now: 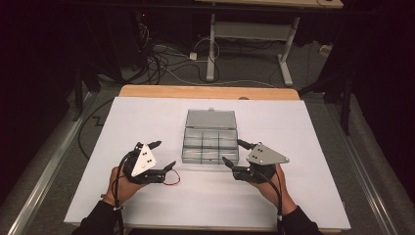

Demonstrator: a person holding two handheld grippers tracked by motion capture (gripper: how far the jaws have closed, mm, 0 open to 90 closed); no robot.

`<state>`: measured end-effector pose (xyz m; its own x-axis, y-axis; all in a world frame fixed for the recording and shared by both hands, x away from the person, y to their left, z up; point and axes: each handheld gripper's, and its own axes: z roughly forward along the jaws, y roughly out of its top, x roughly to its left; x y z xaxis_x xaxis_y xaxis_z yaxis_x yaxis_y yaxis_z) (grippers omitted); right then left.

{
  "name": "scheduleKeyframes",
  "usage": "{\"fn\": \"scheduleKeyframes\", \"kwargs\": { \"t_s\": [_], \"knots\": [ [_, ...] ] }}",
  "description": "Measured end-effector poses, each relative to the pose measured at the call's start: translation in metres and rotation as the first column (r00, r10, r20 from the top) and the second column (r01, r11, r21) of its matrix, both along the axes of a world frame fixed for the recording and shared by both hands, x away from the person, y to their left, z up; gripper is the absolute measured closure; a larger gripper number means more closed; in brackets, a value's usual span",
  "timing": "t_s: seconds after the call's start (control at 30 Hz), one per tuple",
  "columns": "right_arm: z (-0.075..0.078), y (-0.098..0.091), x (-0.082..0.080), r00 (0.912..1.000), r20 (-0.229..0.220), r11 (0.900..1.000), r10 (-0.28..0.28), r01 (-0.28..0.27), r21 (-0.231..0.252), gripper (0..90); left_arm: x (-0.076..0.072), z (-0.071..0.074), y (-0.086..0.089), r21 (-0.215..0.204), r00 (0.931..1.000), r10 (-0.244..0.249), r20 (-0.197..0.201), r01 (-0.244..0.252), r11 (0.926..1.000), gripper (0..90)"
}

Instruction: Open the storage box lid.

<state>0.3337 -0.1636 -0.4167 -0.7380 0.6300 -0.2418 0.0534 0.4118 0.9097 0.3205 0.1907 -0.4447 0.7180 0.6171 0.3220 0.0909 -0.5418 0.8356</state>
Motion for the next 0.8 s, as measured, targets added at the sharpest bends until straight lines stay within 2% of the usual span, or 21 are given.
{"fn": "scheduleKeyframes", "kwargs": {
  "t_s": [0.13, 0.23, 0.33, 0.43, 0.53, 0.63, 0.7, 0.8],
  "knots": [
    [0.0, 0.006, -0.003, 0.9998, -0.004, 0.9998, 0.019, -0.019, -0.007, 29.9, -0.008, -0.005, 0.006, 0.005, 1.0, 0.0, -0.009, 0.0, 1.0, 21.2],
    [-0.001, 0.012, -0.005, 0.9991, -0.013, 0.9991, 0.041, -0.041, -0.01, 29.9, -0.015, -0.011, 0.013, -0.006, 0.9997, 0.005, -0.024, -0.005, 1.0, 21.2],
    [-0.003, 0.02, -0.007, 0.9969, -0.033, 0.9971, 0.072, -0.072, -0.022, 30.3, -0.023, -0.018, 0.017, 0.015, 0.9993, 0.006, -0.038, -0.006, 0.9999, 21.2],
    [-0.008, 0.03, -0.01, 0.9928, -0.055, 0.9931, 0.106, -0.109, -0.043, 30.3, -0.031, -0.023, 0.023, -0.005, 0.998, 0.003, -0.063, -0.003, 1.0, 21.1],
    [-0.014, 0.04, -0.013, 0.9877, -0.072, 0.9871, 0.139, -0.144, -0.071, 30.7, -0.038, -0.029, 0.028, 0.007, 0.9967, 0.002, -0.081, -0.002, 1.0, 21.1],
    [-0.021, 0.051, -0.015, 0.9809, -0.098, 0.9786, 0.168, -0.178, -0.103, 31.0, -0.043, -0.033, 0.034, -0.01, 0.9932, 0.009, -0.116, -0.01, 0.9999, 18.1],
    [-0.025, 0.058, -0.016, 0.9745, -0.118, 0.9728, 0.191, -0.204, -0.11, 31.3, -0.046, -0.035, 0.036, 0.017, 0.9932, 0.009, -0.116, -0.007, 0.9998, 17.8],
    [-0.032, 0.069, -0.018, 0.9652, -0.147, 0.9628, 0.216, -0.236, -0.132, 32.1, -0.048, -0.036, 0.04, 0.002, 0.9914, 0.009, -0.131, -0.009, 1.0, 17.7]
  ]
}}
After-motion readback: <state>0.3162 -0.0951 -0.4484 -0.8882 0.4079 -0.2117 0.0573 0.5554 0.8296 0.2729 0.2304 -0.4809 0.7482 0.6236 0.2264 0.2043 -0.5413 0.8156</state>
